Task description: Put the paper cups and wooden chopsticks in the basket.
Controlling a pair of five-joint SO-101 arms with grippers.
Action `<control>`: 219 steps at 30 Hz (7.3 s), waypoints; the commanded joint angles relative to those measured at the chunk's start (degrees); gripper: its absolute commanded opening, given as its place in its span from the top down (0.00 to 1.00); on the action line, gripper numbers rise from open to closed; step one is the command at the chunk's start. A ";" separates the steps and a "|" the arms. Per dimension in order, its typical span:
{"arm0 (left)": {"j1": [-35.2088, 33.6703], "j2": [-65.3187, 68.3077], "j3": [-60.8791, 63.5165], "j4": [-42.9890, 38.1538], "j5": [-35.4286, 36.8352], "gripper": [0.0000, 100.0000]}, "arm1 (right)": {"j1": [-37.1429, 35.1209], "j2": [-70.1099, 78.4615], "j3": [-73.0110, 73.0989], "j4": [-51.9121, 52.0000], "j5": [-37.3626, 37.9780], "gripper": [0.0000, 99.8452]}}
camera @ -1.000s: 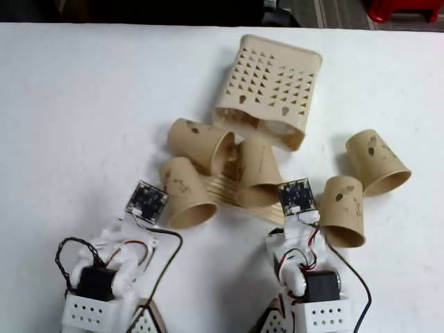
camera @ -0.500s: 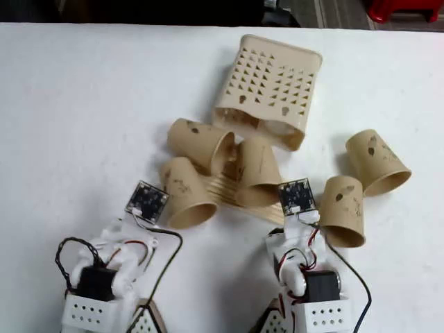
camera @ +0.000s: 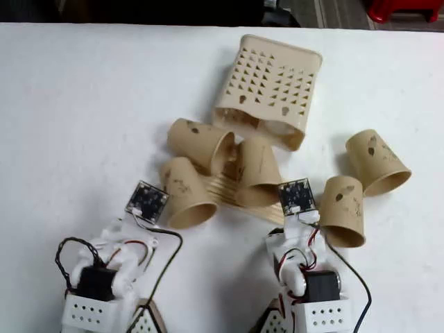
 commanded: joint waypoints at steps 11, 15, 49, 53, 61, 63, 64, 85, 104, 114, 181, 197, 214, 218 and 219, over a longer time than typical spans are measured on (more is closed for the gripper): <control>0.66 -0.04 -0.26 0.26 0.26 0.98 | 0.31 -0.57 0.53 0.22 0.00 0.98; 0.66 -0.04 -0.26 0.26 0.26 0.98 | 0.31 -0.57 0.53 0.22 0.00 0.98; 0.31 -0.04 -0.62 -11.16 0.35 0.98 | 0.31 -0.57 0.53 0.22 0.00 0.98; 0.31 -0.04 -0.62 -11.16 0.09 0.98 | 0.84 -0.57 0.44 0.22 0.00 0.98; -3.91 -0.04 -0.26 -11.08 0.09 0.98 | 10.07 -0.57 -13.27 -0.92 4.13 0.98; -4.00 -0.04 -0.26 -11.08 0.09 0.98 | 11.21 -0.57 -17.49 -0.66 7.91 0.98; -4.00 -0.04 -0.26 -11.08 0.09 0.98 | 11.47 -0.57 -19.43 -0.66 10.20 0.98; -4.00 -0.04 -0.26 -10.29 0.09 0.98 | 5.32 50.42 -57.76 -9.54 22.95 0.66; -4.09 -0.04 -0.26 -10.29 0.00 0.98 | 5.41 94.02 -63.56 -45.05 38.59 0.64; -4.09 -0.04 -0.26 -10.29 0.00 0.98 | 5.67 109.14 -63.74 -72.13 38.59 0.85; -4.09 -0.04 -0.26 -10.37 0.00 0.98 | 10.42 88.75 -100.75 -0.84 27.16 0.73; -4.09 -0.04 -0.26 -10.46 0.00 0.98 | 22.37 76.44 -103.38 17.80 36.13 0.73; -4.09 -0.04 -0.26 -10.37 0.00 0.98 | 36.18 76.44 -70.51 1.98 34.73 0.73; -4.09 -0.04 -0.26 -10.37 0.00 0.98 | 35.47 76.44 -66.20 -3.38 24.26 0.73; -4.09 -0.04 -0.26 -10.37 0.00 0.98 | 35.47 76.44 -64.88 -4.88 22.07 0.73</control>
